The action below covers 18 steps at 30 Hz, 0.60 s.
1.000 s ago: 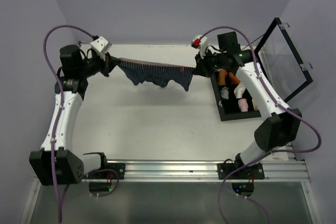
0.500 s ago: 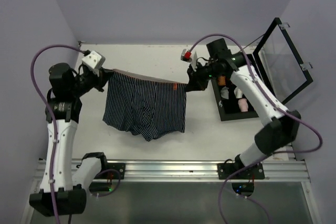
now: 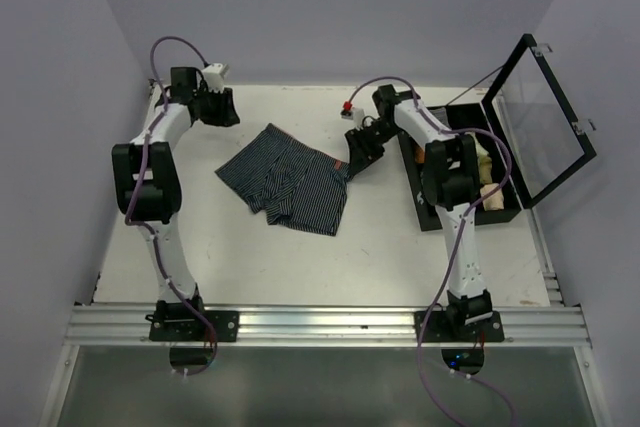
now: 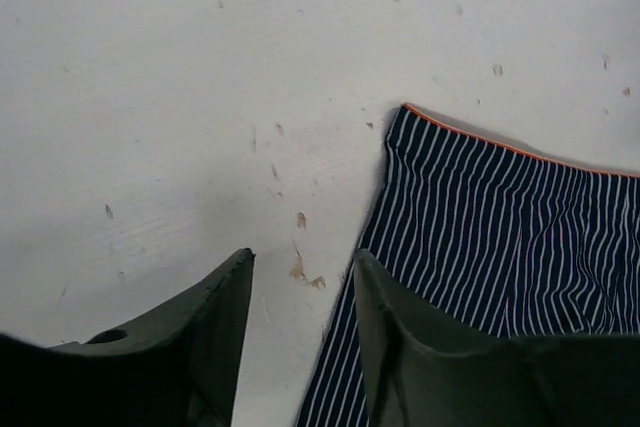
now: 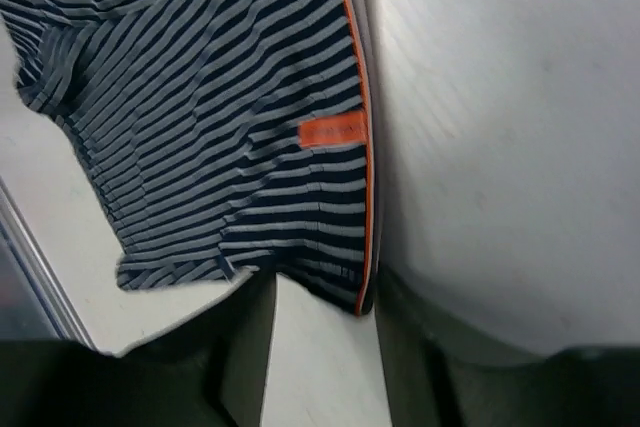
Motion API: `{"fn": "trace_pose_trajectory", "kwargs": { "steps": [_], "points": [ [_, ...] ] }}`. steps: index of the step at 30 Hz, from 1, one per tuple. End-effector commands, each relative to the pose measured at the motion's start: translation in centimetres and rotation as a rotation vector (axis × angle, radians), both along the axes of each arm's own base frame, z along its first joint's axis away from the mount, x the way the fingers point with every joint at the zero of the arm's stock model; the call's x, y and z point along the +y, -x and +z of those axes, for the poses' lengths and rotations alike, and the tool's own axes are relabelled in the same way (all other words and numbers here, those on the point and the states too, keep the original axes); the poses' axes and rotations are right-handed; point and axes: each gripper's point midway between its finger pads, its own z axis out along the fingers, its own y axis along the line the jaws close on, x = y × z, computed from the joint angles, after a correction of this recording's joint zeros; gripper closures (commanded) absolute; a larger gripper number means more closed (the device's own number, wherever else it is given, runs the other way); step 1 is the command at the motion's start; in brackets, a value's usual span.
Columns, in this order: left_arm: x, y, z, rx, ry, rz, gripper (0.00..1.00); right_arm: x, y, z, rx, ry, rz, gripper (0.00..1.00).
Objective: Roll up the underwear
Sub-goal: Flatten the underwear
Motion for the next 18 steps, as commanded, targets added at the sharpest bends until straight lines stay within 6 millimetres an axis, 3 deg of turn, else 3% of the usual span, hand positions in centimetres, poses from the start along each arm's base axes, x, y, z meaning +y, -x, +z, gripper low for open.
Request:
{"fn": "trace_pose_trajectory", "kwargs": {
  "steps": [1, 2, 3, 4, 5, 6, 7, 9, 10, 12, 13, 18],
  "points": [
    [0.1, -3.5, 8.4, -0.214, -0.077, 0.015, 0.50, -1.9, -2.6, 5.0, -0.163, 0.101, -0.082, 0.48],
    [0.4, -3.1, 9.1, -0.237, -0.117, -0.009, 0.43, -2.2, -2.5, 5.7, -0.173, 0.103, -0.089, 0.47],
    [0.6, -2.0, 8.2, -0.217, -0.142, -0.019, 0.43, -2.6, -2.4, 6.2, -0.189, 0.114, -0.094, 0.47],
    [0.6, -0.8, 9.9, -0.249, -0.165, -0.035, 0.43, -2.8, -2.5, 7.7, -0.246, 0.112, -0.109, 0.46],
    [0.7, 0.5, 9.5, -0.239, -0.189, -0.066, 0.45, -2.6, -2.5, 8.5, -0.268, 0.090, -0.121, 0.47],
    [0.5, 2.7, 7.0, -0.177, -0.190, -0.087, 0.46, -2.3, -2.2, 9.5, -0.291, 0.062, -0.118, 0.48],
    [0.1, 4.2, 8.0, -0.194, -0.189, -0.111, 0.46, -1.6, -1.7, 10.6, -0.326, 0.029, -0.109, 0.53],
    [-0.5, 7.7, 4.8, -0.103, -0.192, -0.155, 0.50, 0.3, -0.4, 11.2, -0.330, -0.032, -0.044, 0.60],
    [-1.4, 9.1, 5.0, -0.102, -0.171, -0.189, 0.51, 1.8, 0.8, 10.5, -0.305, -0.034, 0.003, 0.64],
    [-2.1, 12.0, 2.3, -0.008, -0.149, -0.223, 0.54, 3.2, 2.2, 9.6, -0.275, -0.038, 0.066, 0.69],
    [-3.6, 13.0, 1.9, 0.002, -0.146, -0.260, 0.55, 4.1, 3.2, 8.6, -0.243, -0.036, 0.096, 0.70],
    [-5.3, 15.3, -1.6, 0.092, -0.167, -0.296, 0.56, 4.5, 4.3, 3.3, -0.131, 0.033, 0.083, 0.74]
  ]
}}
